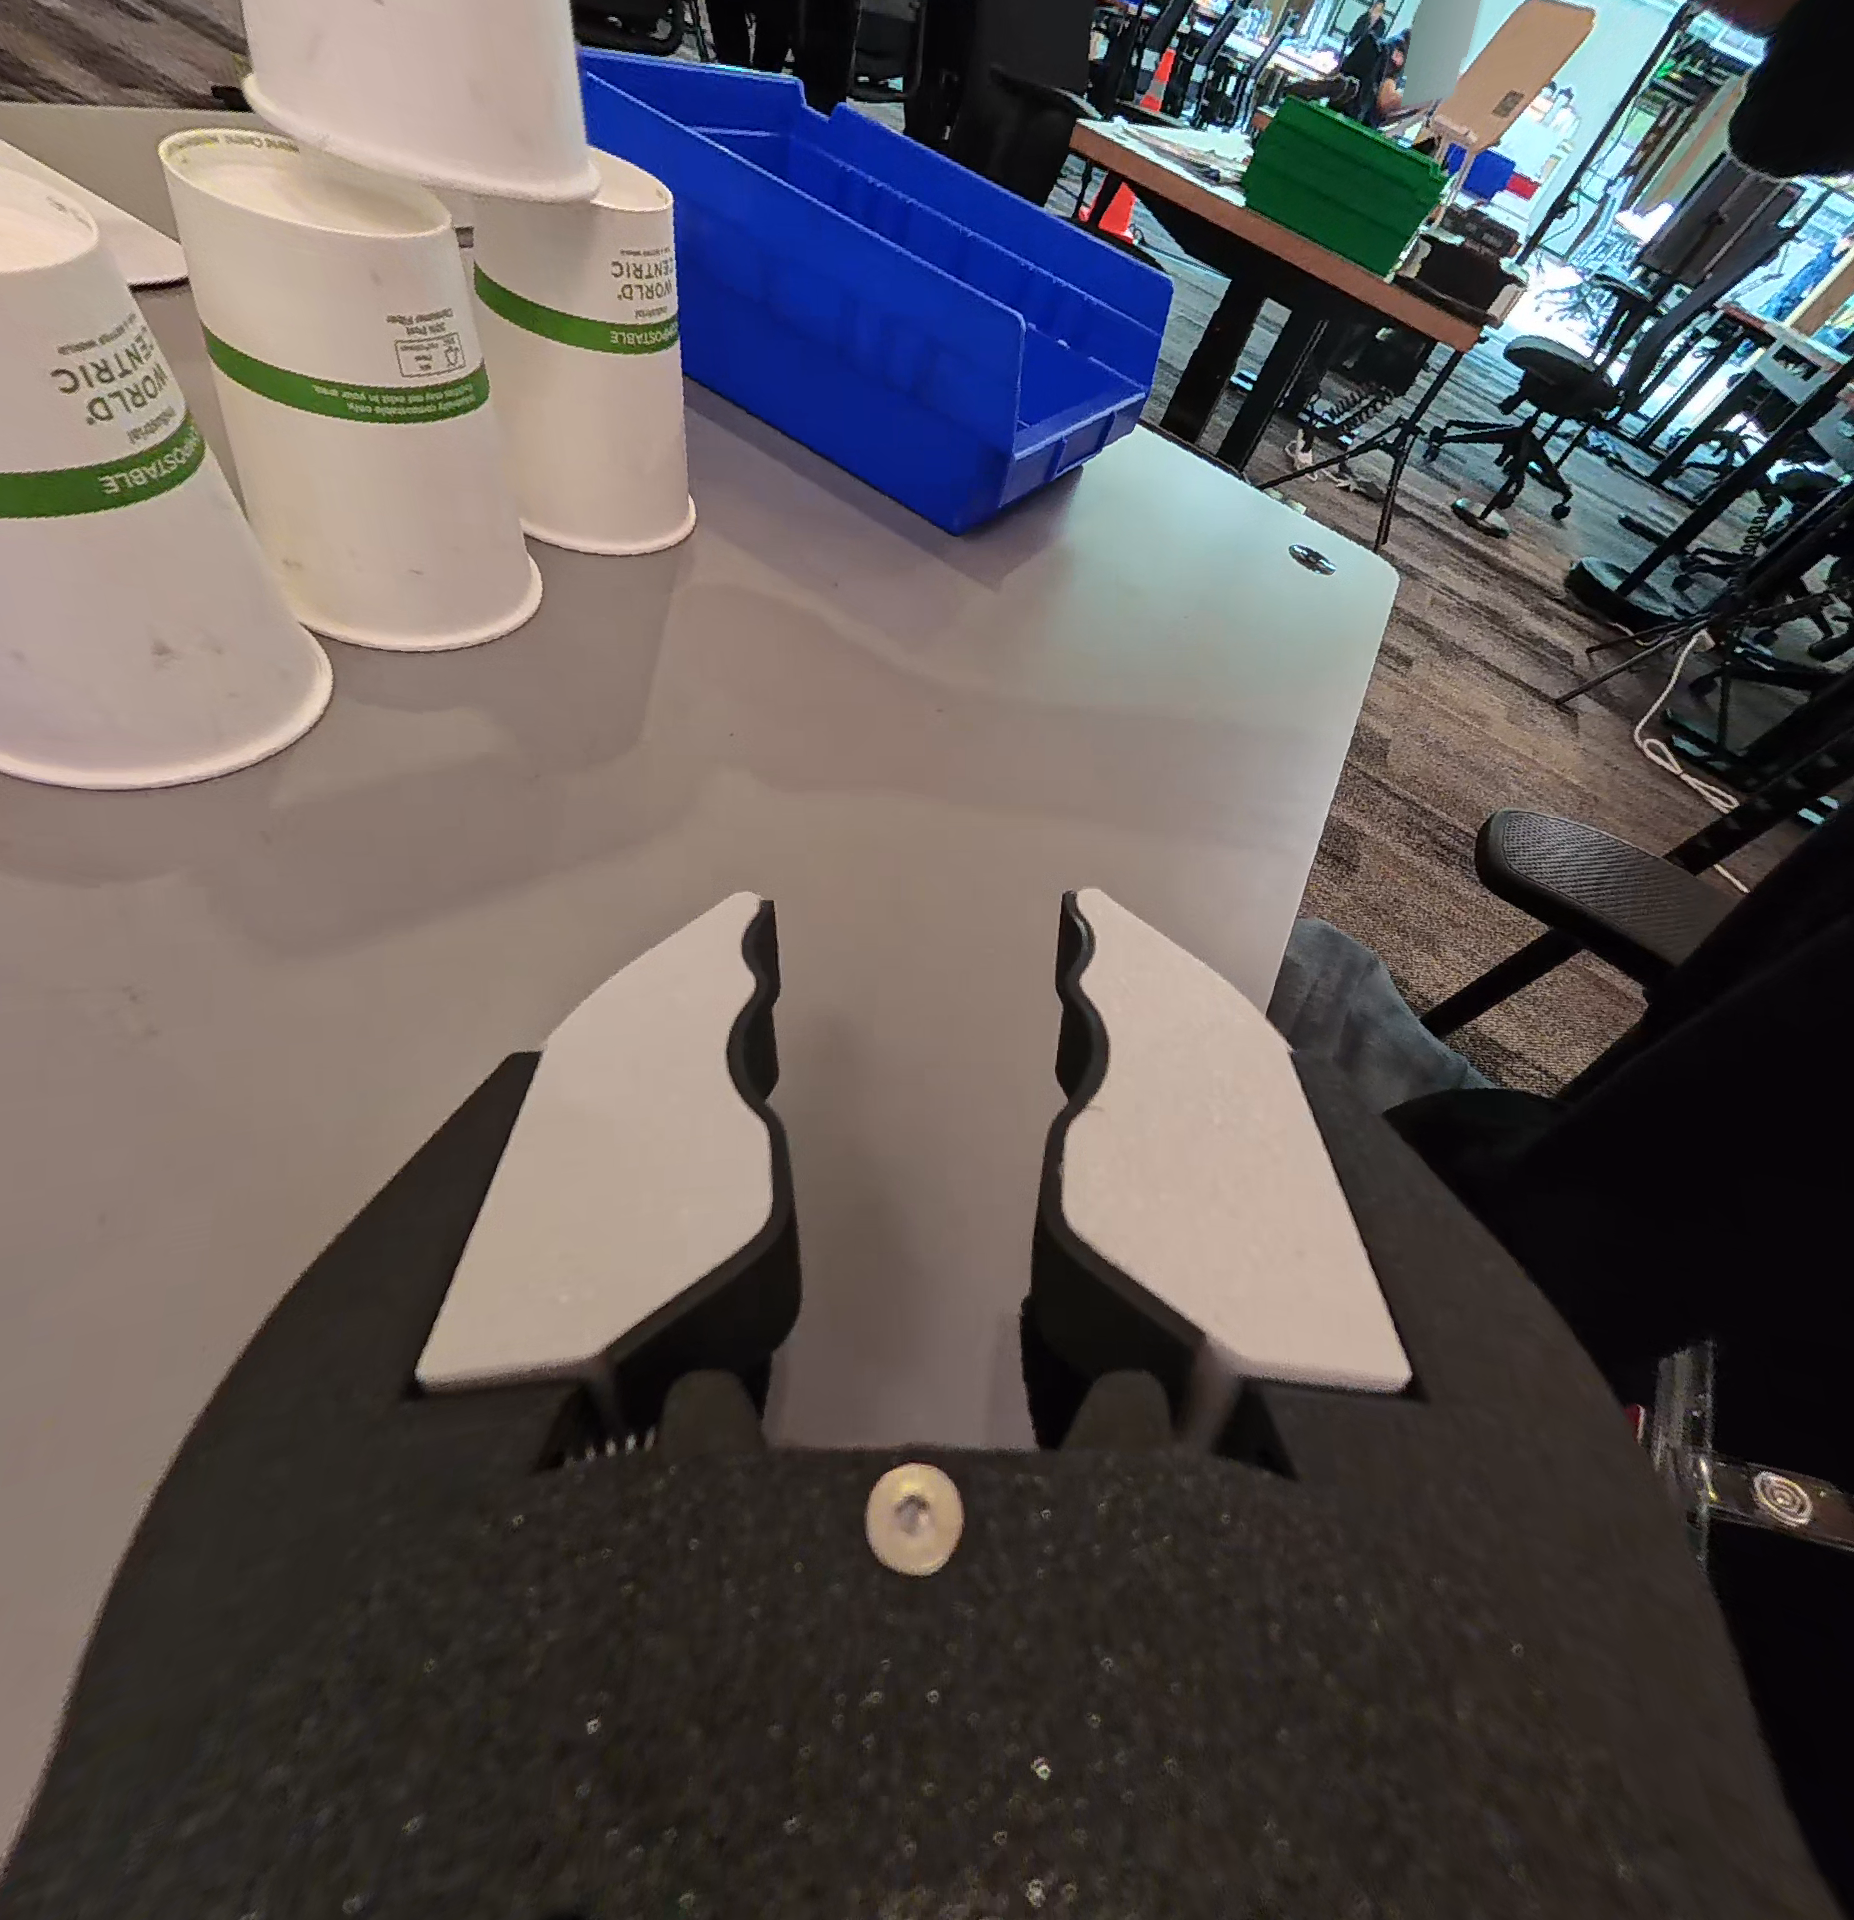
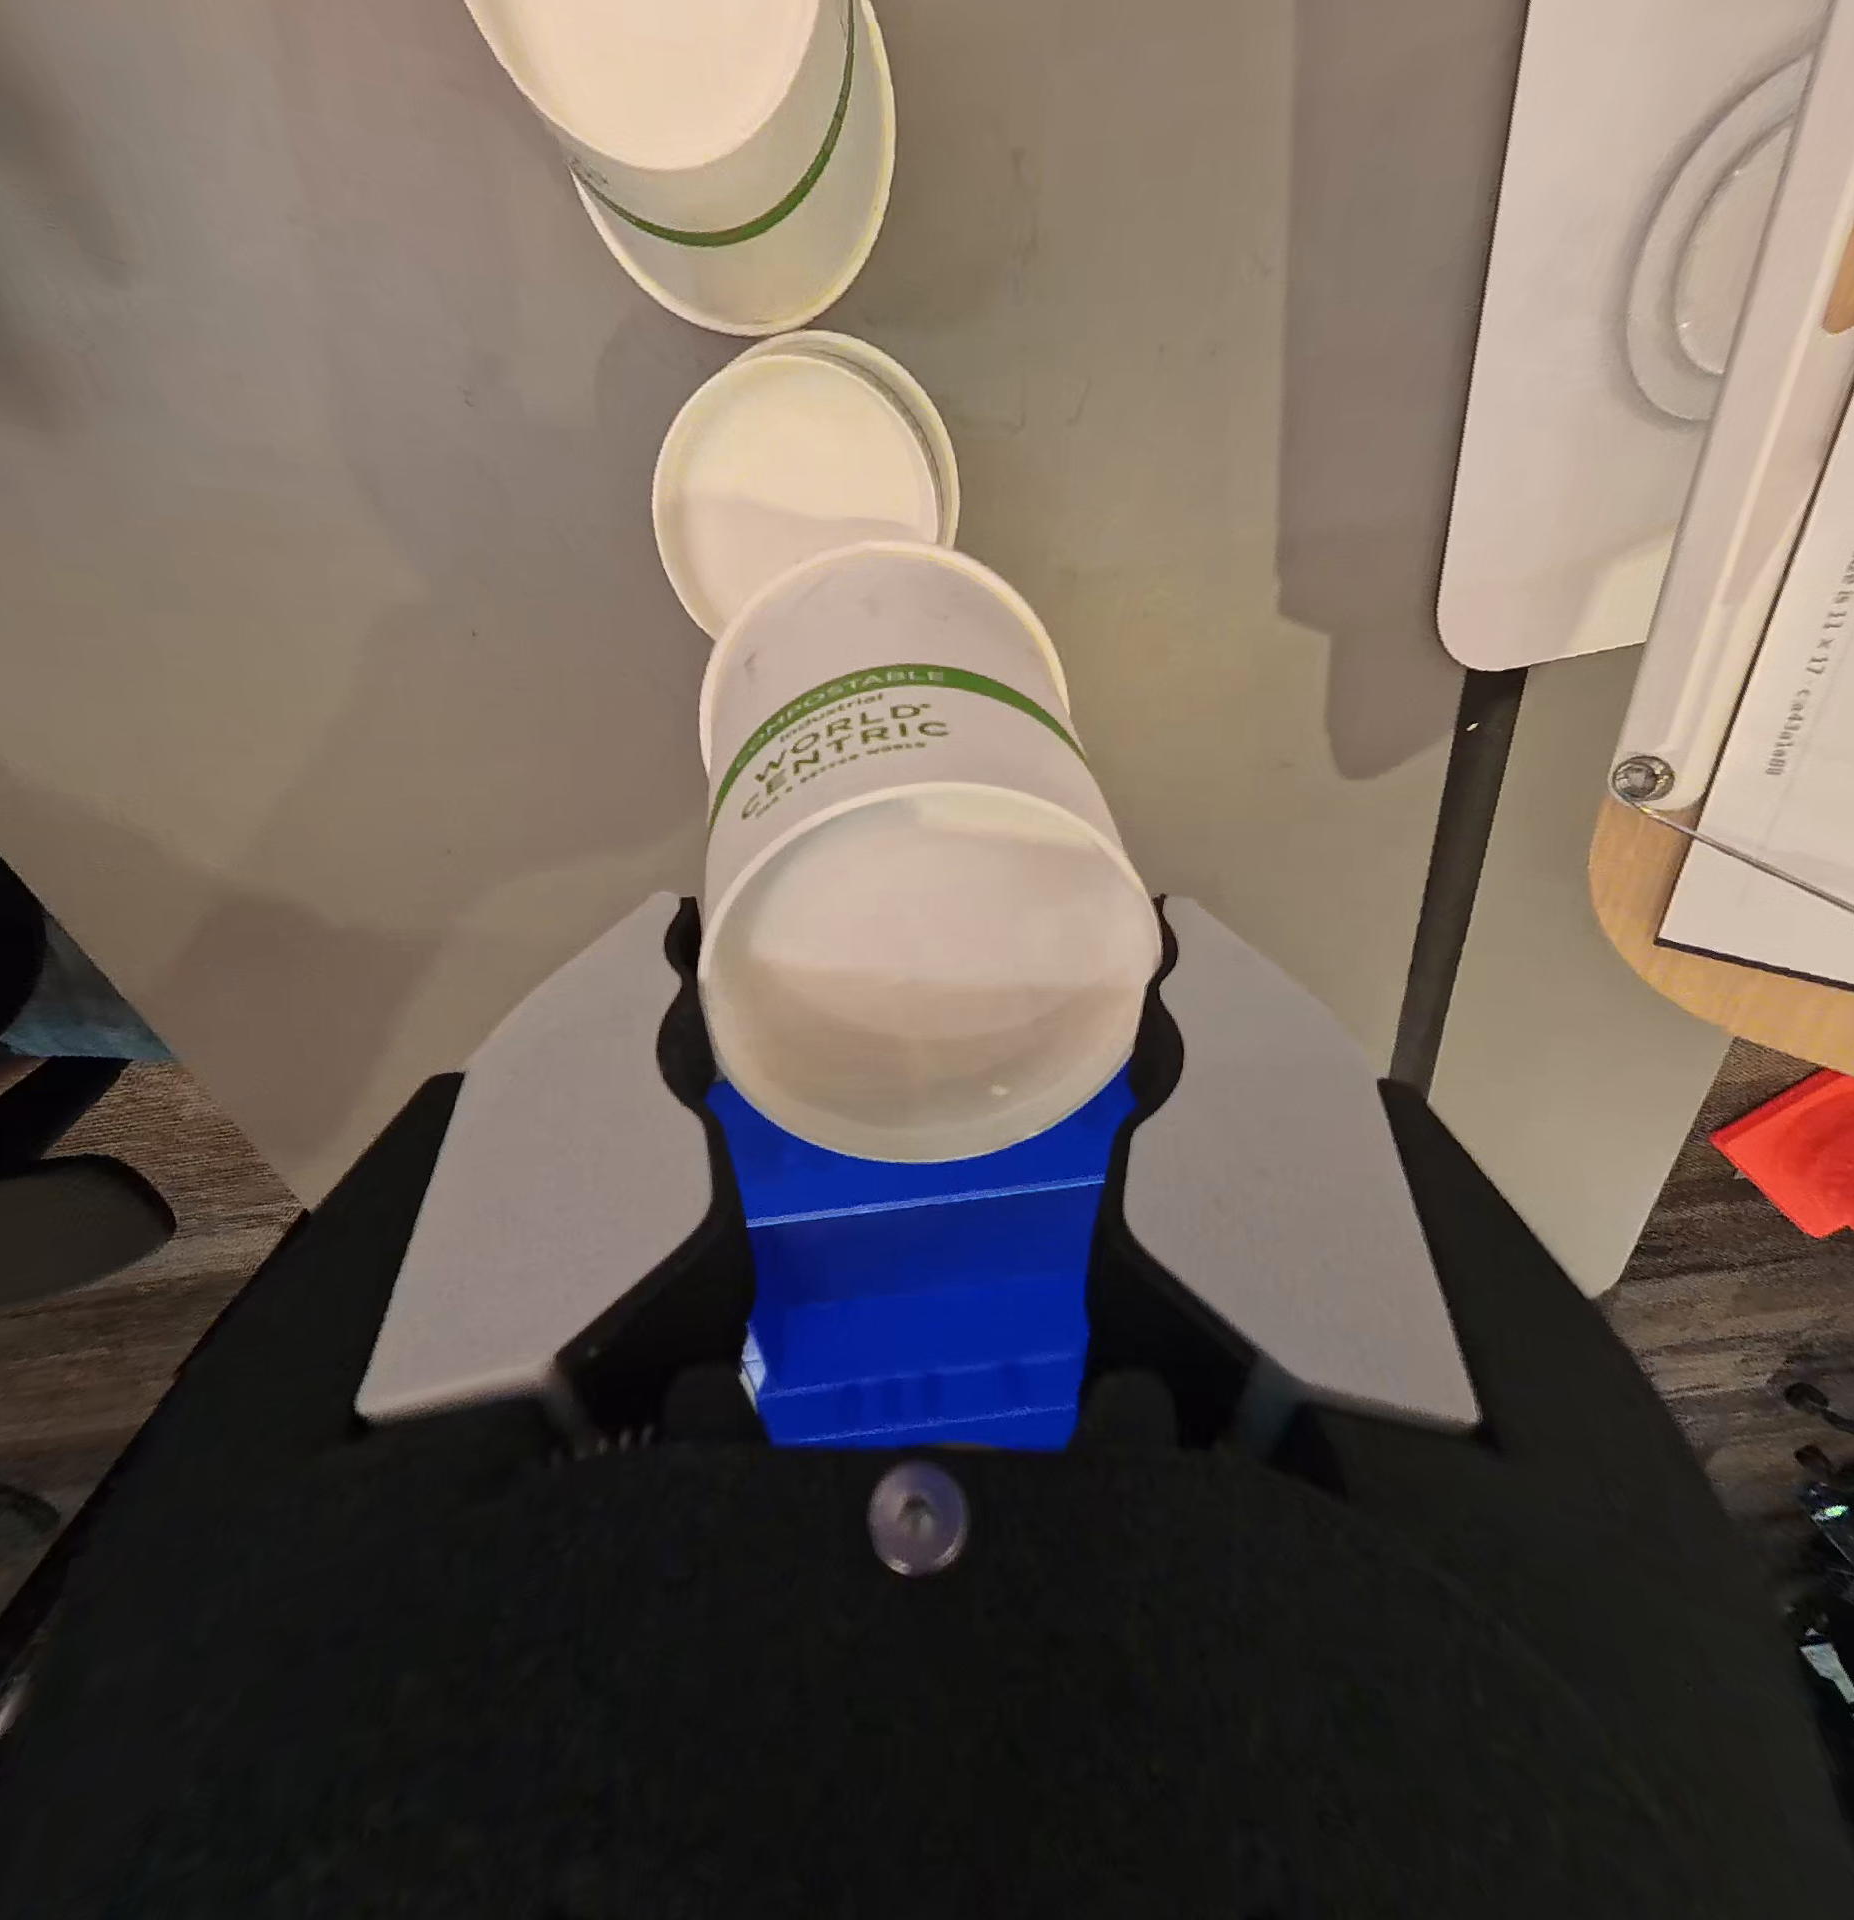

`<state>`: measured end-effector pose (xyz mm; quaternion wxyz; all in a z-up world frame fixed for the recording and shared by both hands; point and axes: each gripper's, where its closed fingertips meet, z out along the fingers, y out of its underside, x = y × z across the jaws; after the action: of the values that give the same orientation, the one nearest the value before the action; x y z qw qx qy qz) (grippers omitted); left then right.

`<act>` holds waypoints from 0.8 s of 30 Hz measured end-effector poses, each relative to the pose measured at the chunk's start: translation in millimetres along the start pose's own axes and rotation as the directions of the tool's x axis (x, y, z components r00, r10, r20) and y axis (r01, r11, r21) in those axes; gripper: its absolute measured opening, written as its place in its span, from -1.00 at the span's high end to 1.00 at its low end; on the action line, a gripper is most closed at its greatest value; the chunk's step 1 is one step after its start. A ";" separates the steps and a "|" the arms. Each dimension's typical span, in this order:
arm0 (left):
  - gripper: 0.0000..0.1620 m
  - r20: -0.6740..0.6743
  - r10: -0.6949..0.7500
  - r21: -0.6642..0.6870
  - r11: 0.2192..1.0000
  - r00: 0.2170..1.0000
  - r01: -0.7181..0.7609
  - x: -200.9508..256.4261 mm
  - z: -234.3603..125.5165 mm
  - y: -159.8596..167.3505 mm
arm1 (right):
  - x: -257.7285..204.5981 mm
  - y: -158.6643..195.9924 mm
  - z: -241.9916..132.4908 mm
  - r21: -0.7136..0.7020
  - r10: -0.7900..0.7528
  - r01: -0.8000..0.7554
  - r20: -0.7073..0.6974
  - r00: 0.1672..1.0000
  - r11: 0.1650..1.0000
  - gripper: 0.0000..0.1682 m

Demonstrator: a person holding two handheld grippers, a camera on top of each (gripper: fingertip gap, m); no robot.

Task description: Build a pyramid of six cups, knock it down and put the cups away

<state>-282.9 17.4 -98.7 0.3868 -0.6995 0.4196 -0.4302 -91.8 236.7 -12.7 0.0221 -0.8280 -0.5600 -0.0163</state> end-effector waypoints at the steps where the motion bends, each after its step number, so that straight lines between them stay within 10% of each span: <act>1: 0.37 0.003 0.000 0.004 1.000 1.000 0.000 -0.2 0.0 -0.4 | 0.5 1.0 1.2 -0.005 0.003 -0.003 0.002 1.000 1.000 0.05; 10: 0.36 -0.010 0.000 -0.007 1.000 1.000 -0.001 2.7 1.7 1.2 | -1.6 -5.7 -1.4 0.050 -0.031 0.030 0.009 0.999 0.998 -0.09; 16: 0.34 -0.008 -0.004 -0.011 1.000 1.000 0.004 1.0 0.2 2.3 | -6.3 -13.9 -65.8 0.327 0.000 0.034 -0.105 0.994 0.945 -0.10; 20: 0.33 0.006 -0.008 -0.015 1.000 1.000 0.008 -3.5 -2.6 2.8 | -39.0 -3.1 -106.3 0.643 0.124 0.040 -0.209 0.970 0.765 -0.02; 24: 0.33 0.032 -0.007 -0.037 0.999 0.999 0.008 -11.7 -8.3 3.9 | -104.2 21.1 -69.1 0.865 0.296 -0.053 -0.113 0.949 0.499 0.01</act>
<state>-294.8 25.3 -102.7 0.3788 -0.7148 0.4185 -0.4128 -111.2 128.5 50.5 0.4959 -0.7535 -0.4009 0.1600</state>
